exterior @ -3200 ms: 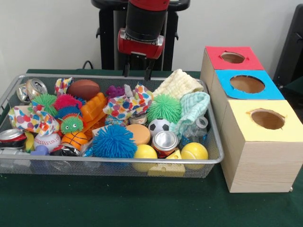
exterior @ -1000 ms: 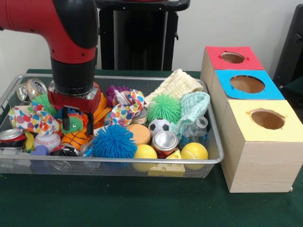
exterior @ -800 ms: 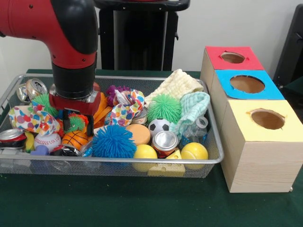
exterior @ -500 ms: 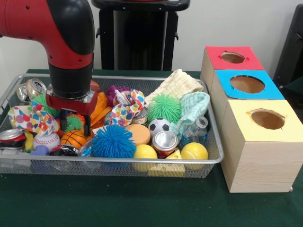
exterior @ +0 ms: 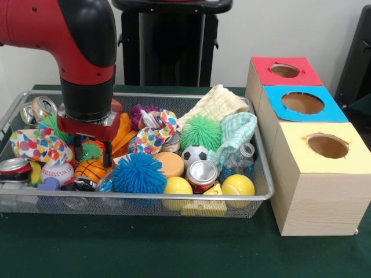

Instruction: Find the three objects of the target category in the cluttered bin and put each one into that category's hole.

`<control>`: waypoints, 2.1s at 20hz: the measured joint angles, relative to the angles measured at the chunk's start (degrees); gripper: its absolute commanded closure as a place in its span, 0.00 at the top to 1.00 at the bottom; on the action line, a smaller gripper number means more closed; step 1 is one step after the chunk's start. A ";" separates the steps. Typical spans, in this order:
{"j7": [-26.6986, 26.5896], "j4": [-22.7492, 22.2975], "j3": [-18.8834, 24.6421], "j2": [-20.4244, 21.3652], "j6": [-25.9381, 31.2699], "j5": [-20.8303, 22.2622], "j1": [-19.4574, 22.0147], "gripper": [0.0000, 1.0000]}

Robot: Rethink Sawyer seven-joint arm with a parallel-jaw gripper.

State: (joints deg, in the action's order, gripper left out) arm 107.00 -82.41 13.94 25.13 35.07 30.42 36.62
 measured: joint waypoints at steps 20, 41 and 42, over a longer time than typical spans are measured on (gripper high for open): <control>-6.53 5.27 5.60 7.93 20.45 0.06 1.39 1.00; -10.35 16.83 8.12 3.80 20.46 0.29 4.37 1.00; -10.68 17.12 8.18 3.49 20.46 0.29 4.45 1.00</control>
State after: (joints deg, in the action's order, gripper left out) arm 96.32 -65.29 22.12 28.62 55.53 30.72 41.07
